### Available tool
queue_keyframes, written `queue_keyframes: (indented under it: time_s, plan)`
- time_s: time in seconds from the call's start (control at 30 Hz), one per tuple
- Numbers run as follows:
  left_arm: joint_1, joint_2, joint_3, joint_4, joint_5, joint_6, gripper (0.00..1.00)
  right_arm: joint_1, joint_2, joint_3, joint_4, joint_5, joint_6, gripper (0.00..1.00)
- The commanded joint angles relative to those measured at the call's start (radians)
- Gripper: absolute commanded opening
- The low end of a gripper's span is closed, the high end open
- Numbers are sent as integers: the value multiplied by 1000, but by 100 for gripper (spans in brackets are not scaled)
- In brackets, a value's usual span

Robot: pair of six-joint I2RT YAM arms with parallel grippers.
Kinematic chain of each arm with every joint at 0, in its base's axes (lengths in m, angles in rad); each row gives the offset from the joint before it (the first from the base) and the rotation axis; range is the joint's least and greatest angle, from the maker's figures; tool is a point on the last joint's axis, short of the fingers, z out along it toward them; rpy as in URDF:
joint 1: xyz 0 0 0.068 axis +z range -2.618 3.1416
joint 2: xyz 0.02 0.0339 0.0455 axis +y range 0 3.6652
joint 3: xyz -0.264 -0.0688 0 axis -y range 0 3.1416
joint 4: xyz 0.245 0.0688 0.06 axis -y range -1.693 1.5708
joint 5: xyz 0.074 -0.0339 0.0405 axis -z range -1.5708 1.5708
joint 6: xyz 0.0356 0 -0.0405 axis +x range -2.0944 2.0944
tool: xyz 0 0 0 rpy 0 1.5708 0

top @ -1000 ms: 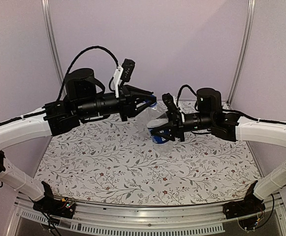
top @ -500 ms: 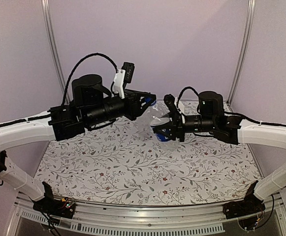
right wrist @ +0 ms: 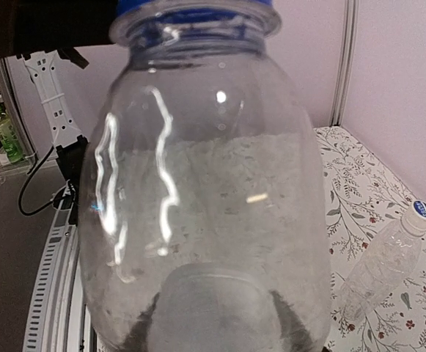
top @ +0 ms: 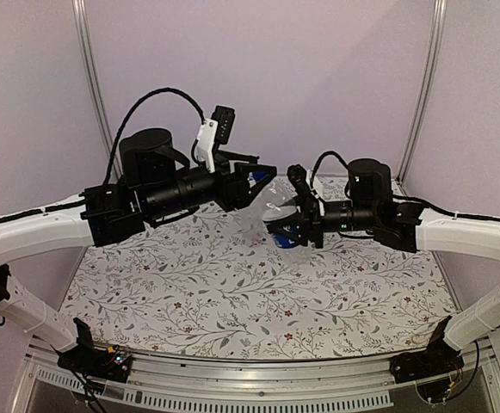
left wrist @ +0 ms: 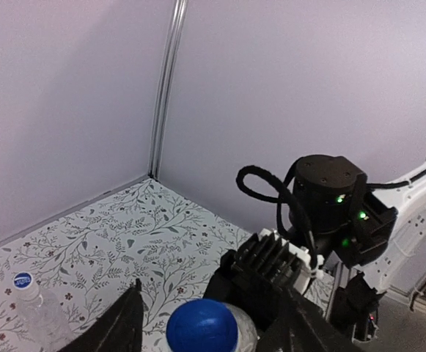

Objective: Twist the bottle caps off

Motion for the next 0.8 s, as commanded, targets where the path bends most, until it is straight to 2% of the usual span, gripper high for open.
queue_keyframes:
  time_s: [0.0,0.1,0.2,0.33,0.43,0.77]
  plan:
    - [11,-48,-3,46,115,90,72,-4,18,36,-3,-103,-8,41]
    - [23,-69,-11,41,162,115,82,-4,20,38,-3,-156,-12,41]
    - [46,-84,-14,28,289,149,86,-4,20,42,-6,-237,-18,41]
    - [84,-89,-1,-3,532,182,86,-4,23,52,-8,-351,-20,41]
    - [106,-91,2,-9,641,209,86,-4,30,61,-11,-427,-20,41]
    - [154,-32,48,0,833,224,77,-4,58,91,-17,-522,-9,41]
